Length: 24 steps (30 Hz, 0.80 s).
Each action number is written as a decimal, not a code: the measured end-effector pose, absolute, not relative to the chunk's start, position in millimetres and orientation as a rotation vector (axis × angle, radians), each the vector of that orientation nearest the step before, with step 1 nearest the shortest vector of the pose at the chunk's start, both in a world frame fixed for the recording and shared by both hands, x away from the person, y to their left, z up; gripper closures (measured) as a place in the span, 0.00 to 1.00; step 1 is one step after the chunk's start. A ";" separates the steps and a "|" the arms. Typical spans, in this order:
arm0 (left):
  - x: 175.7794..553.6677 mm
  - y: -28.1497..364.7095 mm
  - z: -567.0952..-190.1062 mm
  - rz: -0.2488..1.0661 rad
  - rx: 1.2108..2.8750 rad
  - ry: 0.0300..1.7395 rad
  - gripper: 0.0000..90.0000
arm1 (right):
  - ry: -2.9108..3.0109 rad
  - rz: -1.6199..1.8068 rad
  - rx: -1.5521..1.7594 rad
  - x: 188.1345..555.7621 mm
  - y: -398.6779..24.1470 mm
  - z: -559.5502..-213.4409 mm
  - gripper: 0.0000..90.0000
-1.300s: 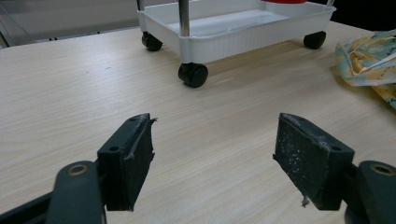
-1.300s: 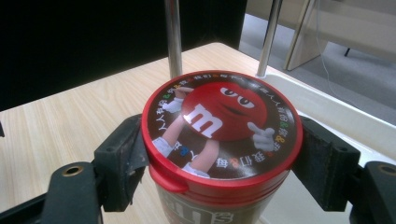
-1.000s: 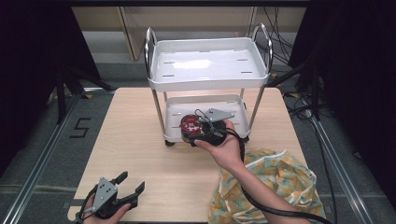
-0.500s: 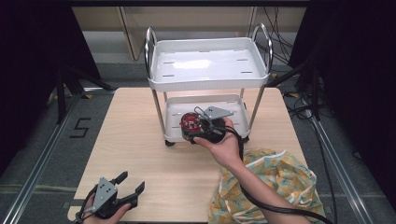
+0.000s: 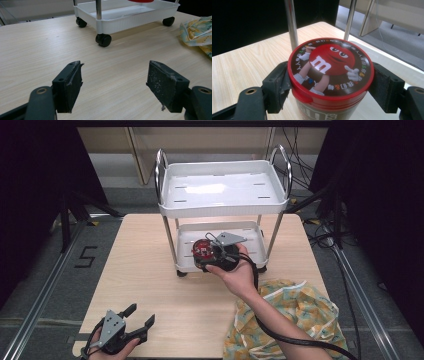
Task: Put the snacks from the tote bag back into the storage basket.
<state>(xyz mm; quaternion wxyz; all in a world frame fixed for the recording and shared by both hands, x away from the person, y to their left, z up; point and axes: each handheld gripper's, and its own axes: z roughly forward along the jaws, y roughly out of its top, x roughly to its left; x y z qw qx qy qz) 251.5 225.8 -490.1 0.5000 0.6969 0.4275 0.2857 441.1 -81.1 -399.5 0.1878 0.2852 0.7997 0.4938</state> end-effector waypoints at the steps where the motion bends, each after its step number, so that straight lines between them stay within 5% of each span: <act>1: 251.6 225.9 -490.2 0.691 1.687 1.035 0.30 | 2.238 1.392 0.823 440.9 -80.6 -400.0 0.29; 24: 251.5 226.3 -490.2 0.684 1.681 1.046 0.31 | 2.266 1.352 0.842 458.5 -61.7 -410.5 0.29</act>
